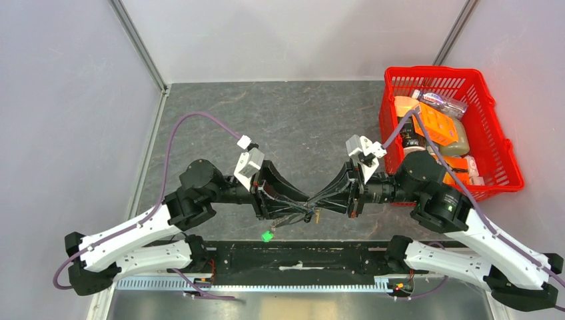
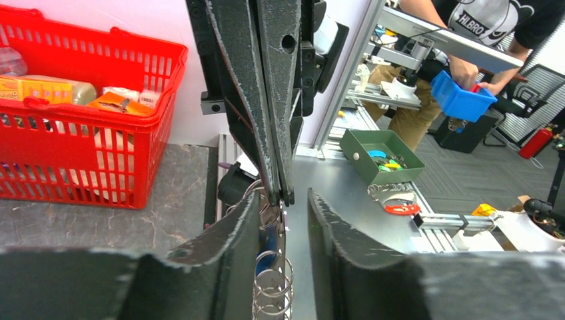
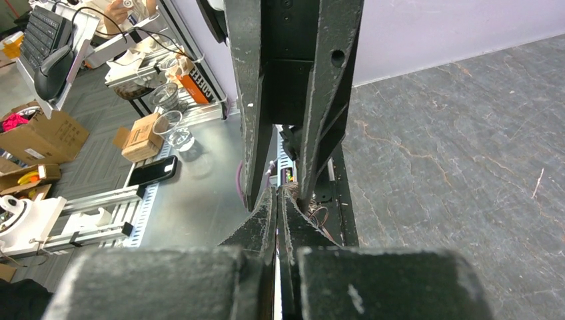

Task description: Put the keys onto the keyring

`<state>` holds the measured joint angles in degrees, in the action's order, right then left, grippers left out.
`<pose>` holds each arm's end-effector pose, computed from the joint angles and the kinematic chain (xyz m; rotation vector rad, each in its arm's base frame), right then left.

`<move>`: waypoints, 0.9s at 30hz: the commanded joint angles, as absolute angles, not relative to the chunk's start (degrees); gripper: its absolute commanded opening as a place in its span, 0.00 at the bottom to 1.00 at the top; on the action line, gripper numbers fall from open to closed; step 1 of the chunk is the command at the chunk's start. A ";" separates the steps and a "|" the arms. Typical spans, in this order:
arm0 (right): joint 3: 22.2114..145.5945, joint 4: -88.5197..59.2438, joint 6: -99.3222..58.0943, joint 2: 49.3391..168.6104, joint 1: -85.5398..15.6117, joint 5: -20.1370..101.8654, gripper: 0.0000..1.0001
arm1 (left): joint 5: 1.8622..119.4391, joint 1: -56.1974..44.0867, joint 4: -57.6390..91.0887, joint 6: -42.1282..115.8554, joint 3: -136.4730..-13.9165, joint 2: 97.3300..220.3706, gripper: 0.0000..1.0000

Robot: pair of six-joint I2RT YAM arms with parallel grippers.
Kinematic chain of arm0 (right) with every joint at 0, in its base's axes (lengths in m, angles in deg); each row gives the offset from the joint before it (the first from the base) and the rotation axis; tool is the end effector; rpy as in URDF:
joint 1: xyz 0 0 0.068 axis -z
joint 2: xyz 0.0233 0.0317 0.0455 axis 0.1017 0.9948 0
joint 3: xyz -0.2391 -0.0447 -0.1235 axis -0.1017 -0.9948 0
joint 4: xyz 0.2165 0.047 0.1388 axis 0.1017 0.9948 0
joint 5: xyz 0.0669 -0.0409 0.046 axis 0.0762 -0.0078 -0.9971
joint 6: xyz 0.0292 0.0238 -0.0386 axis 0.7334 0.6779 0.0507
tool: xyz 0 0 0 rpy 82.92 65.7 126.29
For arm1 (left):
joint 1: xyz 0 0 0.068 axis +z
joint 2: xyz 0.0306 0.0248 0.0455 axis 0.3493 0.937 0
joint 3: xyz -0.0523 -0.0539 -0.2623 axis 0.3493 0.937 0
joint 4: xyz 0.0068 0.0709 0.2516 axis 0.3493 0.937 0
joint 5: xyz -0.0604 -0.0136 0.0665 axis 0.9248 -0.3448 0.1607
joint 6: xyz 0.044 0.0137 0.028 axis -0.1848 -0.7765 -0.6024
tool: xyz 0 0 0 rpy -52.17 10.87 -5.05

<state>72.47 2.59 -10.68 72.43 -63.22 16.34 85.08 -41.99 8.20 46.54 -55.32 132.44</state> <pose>0.0630 0.1335 0.4409 -1.0425 1.3887 1.4187 0.0704 -0.1763 0.4118 1.0283 1.1772 -1.5680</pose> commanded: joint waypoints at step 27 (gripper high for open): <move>74.74 -1.92 -9.40 67.34 -63.27 18.37 0.00 | 86.23 -42.02 3.30 48.22 -52.86 129.12 0.40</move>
